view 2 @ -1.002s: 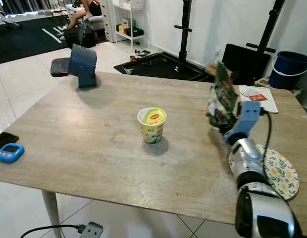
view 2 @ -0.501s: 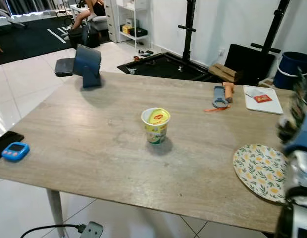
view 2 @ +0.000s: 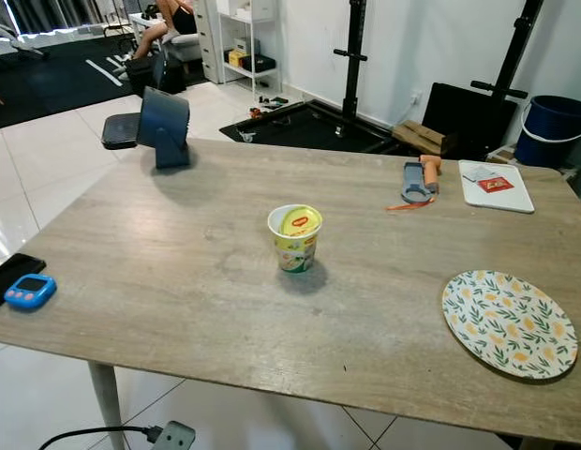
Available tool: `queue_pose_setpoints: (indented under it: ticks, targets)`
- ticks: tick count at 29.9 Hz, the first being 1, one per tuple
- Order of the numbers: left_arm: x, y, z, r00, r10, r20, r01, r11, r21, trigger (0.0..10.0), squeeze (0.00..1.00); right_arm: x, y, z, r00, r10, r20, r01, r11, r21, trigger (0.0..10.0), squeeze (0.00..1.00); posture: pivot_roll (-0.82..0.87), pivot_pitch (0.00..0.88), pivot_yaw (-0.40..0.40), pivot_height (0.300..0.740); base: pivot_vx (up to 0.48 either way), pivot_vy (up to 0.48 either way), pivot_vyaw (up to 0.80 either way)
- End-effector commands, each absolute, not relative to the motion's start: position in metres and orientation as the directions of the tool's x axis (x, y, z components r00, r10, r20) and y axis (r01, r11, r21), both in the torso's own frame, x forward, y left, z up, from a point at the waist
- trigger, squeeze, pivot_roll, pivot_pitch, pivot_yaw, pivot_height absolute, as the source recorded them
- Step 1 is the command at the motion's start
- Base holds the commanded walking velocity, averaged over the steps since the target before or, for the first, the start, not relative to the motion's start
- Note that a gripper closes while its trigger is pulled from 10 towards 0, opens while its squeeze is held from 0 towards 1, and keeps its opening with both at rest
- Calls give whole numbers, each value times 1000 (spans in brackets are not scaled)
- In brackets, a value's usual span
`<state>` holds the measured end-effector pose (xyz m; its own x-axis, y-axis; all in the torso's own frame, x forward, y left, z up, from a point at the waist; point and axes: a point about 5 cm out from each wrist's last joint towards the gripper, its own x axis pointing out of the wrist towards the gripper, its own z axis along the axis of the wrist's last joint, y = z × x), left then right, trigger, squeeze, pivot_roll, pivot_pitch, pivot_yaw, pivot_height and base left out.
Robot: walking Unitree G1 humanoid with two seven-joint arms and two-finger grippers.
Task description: Restocking fridge
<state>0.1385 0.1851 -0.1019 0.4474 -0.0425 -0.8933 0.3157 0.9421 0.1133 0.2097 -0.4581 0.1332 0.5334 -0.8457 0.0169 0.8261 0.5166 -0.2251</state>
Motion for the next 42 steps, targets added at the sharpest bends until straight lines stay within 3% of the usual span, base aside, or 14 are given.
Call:
queue_pose_setpoints:
  ticks: [1,7,15,22,34,42]
  targets:
    - [111,181,-112,347,-54,-936,337,939,71,10000,0,201,-464,133,486,-874,12,851,469,-237,10000,0,2,30,-42,740,0,0,0]
    - [115,181,-111,352,-56,-934,350,934,76,10000,0,155,-482,120,331,-943,-25,898,323,-297,10000,0,-9,17,-40,740,0,0,0]
    - [118,183,-109,357,-51,-933,357,930,86,10000,0,121,-488,106,214,-975,-62,912,222,-346,10000,0,-22,1,-35,740,0,0,0]
    - [119,183,-109,359,-53,-932,363,928,87,10000,0,102,-484,87,159,-980,-123,904,195,-380,10000,0,-22,0,-35,740,0,0,0]
    - [115,183,-110,351,-52,-935,360,929,83,10000,0,64,-439,9,60,-910,-410,861,255,-440,10000,0,-20,0,-39,740,0,0,0]
    - [119,181,-109,357,-57,-932,364,928,83,10000,0,72,-392,-34,139,-801,-582,771,456,-444,10000,0,-24,0,-37,740,0,0,0]
